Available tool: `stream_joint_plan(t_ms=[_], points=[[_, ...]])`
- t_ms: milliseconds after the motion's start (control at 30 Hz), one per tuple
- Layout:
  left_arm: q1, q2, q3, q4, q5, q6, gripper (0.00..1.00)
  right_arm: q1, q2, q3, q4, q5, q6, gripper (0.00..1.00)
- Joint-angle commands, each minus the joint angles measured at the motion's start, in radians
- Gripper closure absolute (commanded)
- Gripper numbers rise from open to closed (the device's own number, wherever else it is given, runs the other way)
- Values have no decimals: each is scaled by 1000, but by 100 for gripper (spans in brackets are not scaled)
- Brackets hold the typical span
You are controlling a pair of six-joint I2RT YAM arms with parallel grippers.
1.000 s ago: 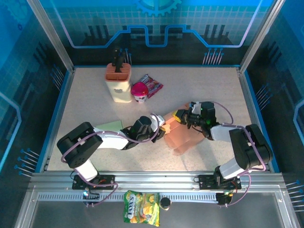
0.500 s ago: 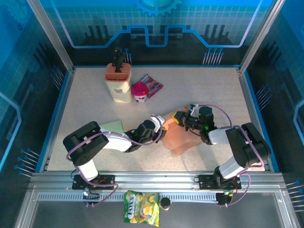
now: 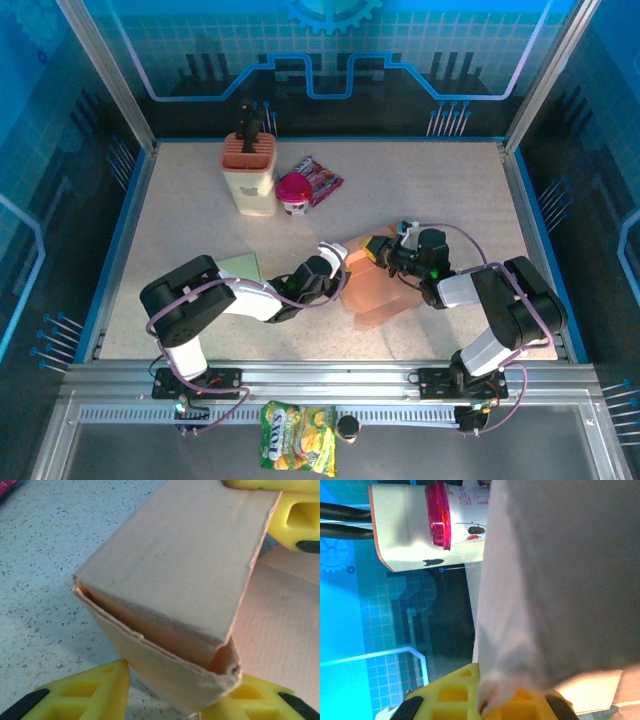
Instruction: Fold the paper box
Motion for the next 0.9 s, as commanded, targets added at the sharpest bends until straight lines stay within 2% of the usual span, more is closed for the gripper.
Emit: stream_joint_plan(t_ms=[0,400,500,667,867], points=[[-17,25,46,24,-55,-19,66,34,39,-28,3,-11,5,100],[-60,62,107,-59,-263,-160,90,68,33,-50,23,40,19,100],[-74,73,138,-104,-310,-195,100,69,27,-51,10,50,20,100],[-94,88,168,-121,-332,-197,100,74,14,-55,8,64,35,100],[-99,94,194,-132,-329,-171,92,114,-27,-51,-24,131,59,100]])
